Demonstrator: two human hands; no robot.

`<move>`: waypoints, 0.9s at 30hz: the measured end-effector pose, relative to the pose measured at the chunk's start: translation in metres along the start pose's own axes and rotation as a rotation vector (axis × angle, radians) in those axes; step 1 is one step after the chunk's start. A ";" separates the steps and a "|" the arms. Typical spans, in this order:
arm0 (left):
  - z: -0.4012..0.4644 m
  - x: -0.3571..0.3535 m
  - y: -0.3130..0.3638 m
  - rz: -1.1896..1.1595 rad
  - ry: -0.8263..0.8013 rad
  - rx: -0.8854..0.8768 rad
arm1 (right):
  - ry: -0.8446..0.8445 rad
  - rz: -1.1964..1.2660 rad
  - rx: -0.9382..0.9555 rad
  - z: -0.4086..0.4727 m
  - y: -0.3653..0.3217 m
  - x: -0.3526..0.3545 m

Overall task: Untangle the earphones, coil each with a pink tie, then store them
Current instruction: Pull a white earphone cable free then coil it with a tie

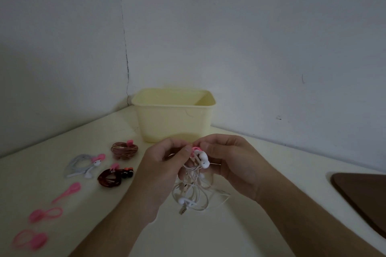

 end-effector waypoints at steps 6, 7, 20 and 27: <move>-0.003 -0.002 0.003 -0.004 -0.038 -0.014 | 0.047 -0.004 -0.038 0.004 0.007 0.005; -0.003 -0.002 0.003 -0.002 -0.044 -0.016 | 0.036 -0.005 -0.038 0.003 0.007 0.003; -0.001 0.000 0.004 -0.027 -0.020 -0.041 | -0.047 -0.020 0.016 0.001 -0.001 0.000; 0.001 0.000 -0.005 -0.078 -0.024 0.034 | 0.105 -0.002 0.132 0.003 -0.012 0.009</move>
Point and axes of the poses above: each hand's wrist, its own z-axis towards the middle knuckle, its own x-axis out of the back of the hand, y = z × x, the point moved 8 cm from there along z, towards the middle knuckle, and after that the axes turned 4 degrees about y, right-handed, at the moved point
